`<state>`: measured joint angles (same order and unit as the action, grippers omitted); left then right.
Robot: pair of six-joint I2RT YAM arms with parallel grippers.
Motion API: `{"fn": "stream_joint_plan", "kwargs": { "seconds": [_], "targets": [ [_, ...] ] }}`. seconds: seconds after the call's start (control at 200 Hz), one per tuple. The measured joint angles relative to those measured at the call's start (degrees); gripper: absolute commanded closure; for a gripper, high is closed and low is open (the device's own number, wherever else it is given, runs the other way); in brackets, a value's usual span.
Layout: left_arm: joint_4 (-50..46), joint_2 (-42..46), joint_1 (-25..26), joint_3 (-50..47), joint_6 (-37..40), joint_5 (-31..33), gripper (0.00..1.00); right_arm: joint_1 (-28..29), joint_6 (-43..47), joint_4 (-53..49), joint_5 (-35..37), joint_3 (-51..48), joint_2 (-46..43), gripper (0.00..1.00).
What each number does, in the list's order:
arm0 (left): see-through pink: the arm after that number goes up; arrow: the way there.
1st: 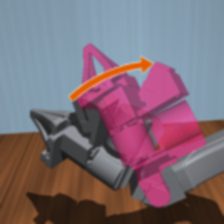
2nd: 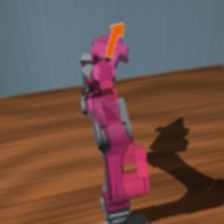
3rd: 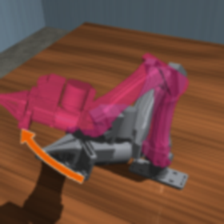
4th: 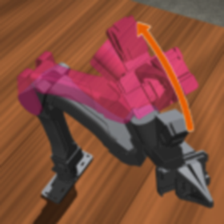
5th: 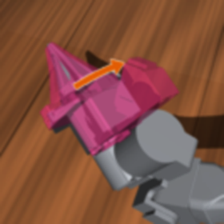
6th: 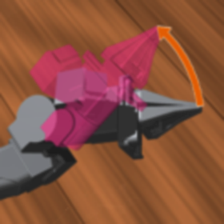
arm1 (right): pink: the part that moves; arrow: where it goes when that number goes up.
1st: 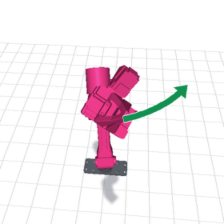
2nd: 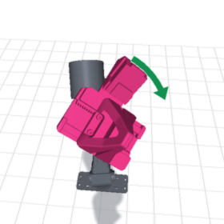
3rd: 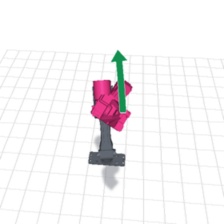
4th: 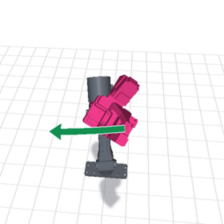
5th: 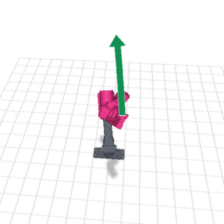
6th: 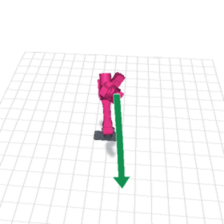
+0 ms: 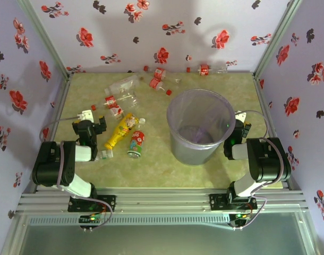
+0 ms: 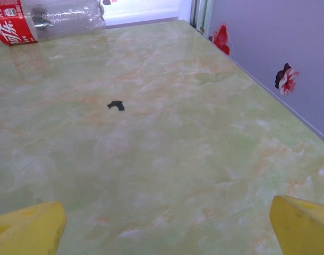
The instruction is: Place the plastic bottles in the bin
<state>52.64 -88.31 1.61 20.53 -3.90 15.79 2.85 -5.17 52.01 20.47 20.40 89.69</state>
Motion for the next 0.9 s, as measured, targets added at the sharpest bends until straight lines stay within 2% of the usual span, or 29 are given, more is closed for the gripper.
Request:
{"fn": "stream_joint_plan", "kwargs": {
  "seconds": [0.61,0.71,0.9],
  "targets": [
    [-0.2,0.0,0.0,0.1,0.0,0.0,0.0,0.0,0.0,0.0,-0.2,0.0,0.0,0.01],
    [-5.7,2.1,0.0,1.6,0.0,0.0,0.0,-0.4,-0.9,-2.0,-0.4,0.2,-1.0,0.01],
    [-18.3,13.7,0.0,6.4,-0.2,-0.1,0.0,-1.1,-1.4,-4.3,-0.4,0.7,-2.8,0.0]
  ]
}}
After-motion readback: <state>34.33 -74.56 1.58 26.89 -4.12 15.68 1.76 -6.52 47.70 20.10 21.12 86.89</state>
